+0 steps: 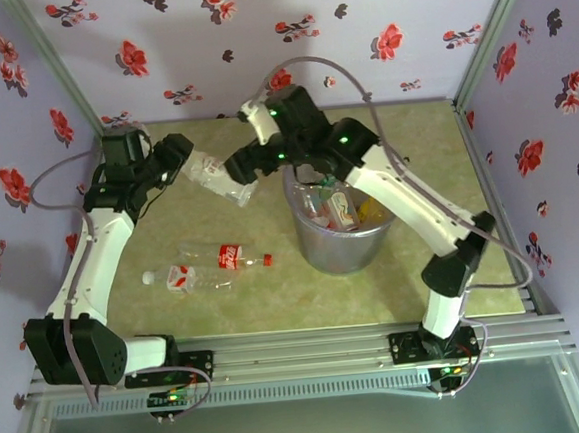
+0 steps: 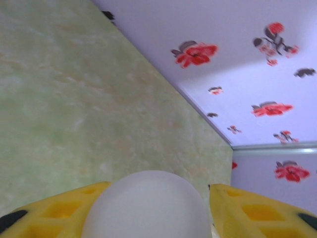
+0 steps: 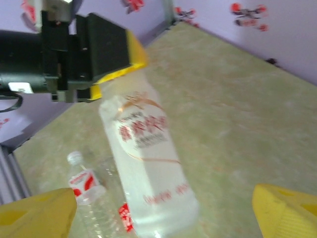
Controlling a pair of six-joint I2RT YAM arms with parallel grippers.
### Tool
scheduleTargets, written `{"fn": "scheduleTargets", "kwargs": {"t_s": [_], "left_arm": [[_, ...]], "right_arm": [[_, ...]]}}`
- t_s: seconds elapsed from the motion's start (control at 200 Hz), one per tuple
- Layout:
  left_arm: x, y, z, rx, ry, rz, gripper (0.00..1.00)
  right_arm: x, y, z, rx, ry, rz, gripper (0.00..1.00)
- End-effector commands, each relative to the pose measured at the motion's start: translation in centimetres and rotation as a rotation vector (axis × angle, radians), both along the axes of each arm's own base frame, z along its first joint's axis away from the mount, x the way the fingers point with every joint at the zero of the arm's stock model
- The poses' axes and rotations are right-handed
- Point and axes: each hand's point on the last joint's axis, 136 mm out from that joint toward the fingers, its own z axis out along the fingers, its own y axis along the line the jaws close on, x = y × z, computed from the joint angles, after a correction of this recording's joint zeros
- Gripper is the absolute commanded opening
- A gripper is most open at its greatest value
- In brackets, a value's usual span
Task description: Put the plastic bottles in the bin
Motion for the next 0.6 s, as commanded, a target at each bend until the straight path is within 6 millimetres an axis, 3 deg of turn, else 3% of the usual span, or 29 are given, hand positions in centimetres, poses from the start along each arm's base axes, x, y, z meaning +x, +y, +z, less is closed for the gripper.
{"fn": "scheduleTargets", "kwargs": {"t_s": [0.0, 0.27, 0.595], "left_arm": [[-0.3, -1.7, 2.8, -0.013, -0.132, -0.13, 0.0], [-0.1, -4.1, 6.0, -0.1, -0.262, -0.266, 0.0], [-0.6, -4.8, 6.0, -0.08, -0.275, -0.307, 0.0]], "right_arm": [[-1.6, 2.8, -0.4, 0.042, 0.077, 0.102, 0.93], [-1.4, 5.3, -4.2, 0.026, 0.175, 0.152, 0.94], [0.8, 5.8, -6.9, -0.033, 0.159, 0.088, 0.93]]}}
